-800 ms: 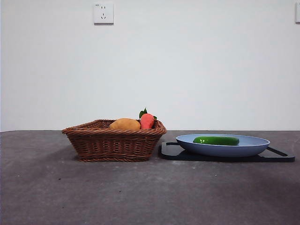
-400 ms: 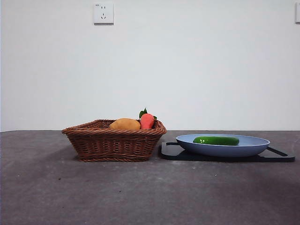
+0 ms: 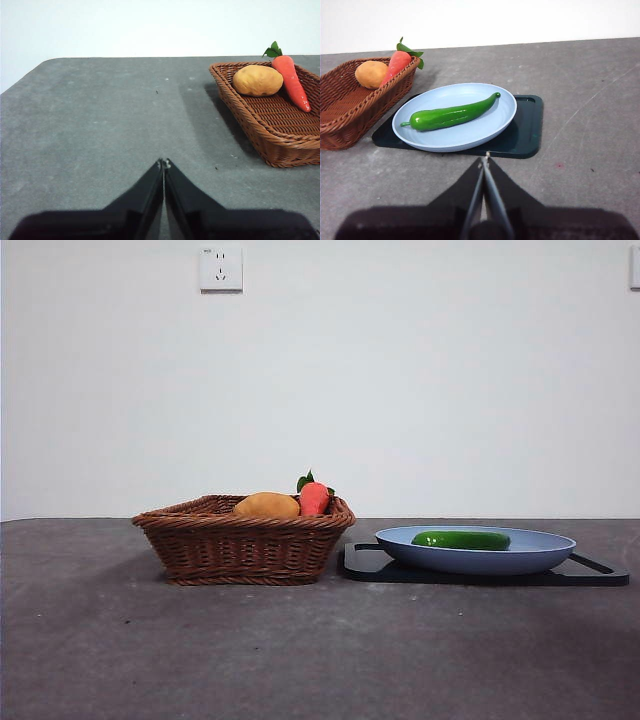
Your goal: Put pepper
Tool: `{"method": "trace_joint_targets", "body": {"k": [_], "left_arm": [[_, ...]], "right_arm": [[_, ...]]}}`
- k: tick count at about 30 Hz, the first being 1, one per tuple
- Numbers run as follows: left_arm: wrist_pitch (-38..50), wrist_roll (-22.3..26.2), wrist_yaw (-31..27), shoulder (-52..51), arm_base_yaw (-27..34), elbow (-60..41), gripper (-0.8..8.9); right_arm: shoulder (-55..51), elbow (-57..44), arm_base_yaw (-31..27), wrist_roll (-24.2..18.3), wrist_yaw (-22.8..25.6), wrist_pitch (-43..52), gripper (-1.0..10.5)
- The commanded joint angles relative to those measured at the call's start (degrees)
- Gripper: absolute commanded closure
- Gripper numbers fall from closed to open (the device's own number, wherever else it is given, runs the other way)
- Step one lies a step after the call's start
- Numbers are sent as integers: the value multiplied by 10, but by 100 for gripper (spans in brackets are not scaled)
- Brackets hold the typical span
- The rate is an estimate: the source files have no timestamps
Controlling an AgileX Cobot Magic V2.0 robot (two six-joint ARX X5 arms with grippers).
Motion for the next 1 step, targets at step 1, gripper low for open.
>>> {"method": "trace_joint_targets", "body": {"k": [1], "left_arm": [[5,-3,-2,-2,2,-6,805]], "right_arm": [[-1,-7,1,4,2,0,936]]}}
